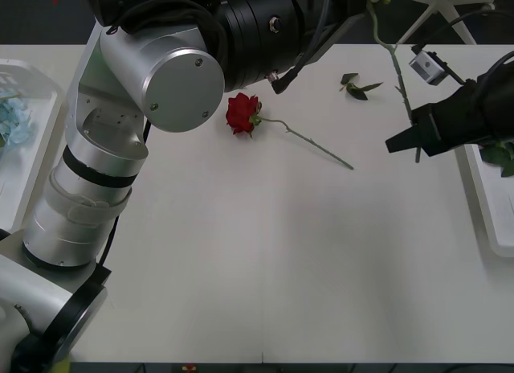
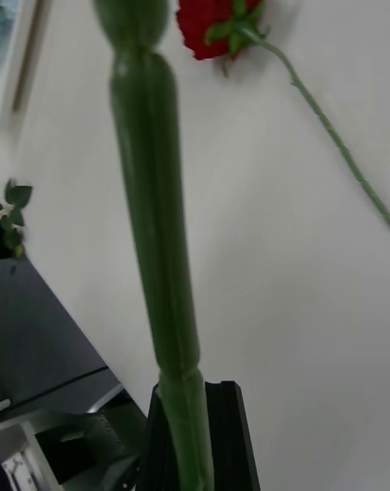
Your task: Place the red flowers into the right box and the blue flowers into the left box. If a person shows an open palm, hand one flower to the person first, then continue sorting.
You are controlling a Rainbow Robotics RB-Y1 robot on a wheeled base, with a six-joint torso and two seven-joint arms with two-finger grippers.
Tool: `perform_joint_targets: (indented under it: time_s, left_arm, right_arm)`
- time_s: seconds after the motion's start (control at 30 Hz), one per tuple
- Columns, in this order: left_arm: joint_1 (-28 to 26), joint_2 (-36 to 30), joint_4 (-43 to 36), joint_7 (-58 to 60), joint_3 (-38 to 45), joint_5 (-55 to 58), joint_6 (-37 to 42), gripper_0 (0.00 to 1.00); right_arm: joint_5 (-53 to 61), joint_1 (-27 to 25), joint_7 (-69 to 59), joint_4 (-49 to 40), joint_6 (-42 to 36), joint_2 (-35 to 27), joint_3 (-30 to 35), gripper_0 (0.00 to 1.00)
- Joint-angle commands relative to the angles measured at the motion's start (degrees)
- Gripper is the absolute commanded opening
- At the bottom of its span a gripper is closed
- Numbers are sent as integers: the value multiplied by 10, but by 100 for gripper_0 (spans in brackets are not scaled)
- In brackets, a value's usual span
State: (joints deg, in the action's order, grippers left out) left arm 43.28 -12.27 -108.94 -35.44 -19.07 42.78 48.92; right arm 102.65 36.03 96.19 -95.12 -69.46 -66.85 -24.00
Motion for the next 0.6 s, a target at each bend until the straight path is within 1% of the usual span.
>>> perform_joint_targets:
  time_s: [0.03,0.23,0.4,0.5,0.53,0.6]
  left_arm:
    - [1,13,-19,27,-7,-3,-8,100]
    - [1,13,-19,27,-7,-3,-8,100]
    - [1,13,-19,27,-7,-3,-8,100]
    - [-10,-11,-7,23,-4,-8,-5,100]
    - [-8,-32,-15,7,3,-5,9,100]
    - [-8,-46,-25,-19,18,4,49,100]
  right_arm:
    - [-50,26,-16,36,-22,-52,1,0]
    - [-119,26,-9,79,-45,-101,1,0]
    - [-163,12,1,118,-50,-144,1,0]
    - [-181,1,10,143,-49,-162,1,0]
    - [-192,-4,15,158,-45,-170,1,0]
    - [-199,-11,21,172,-44,-176,2,0]
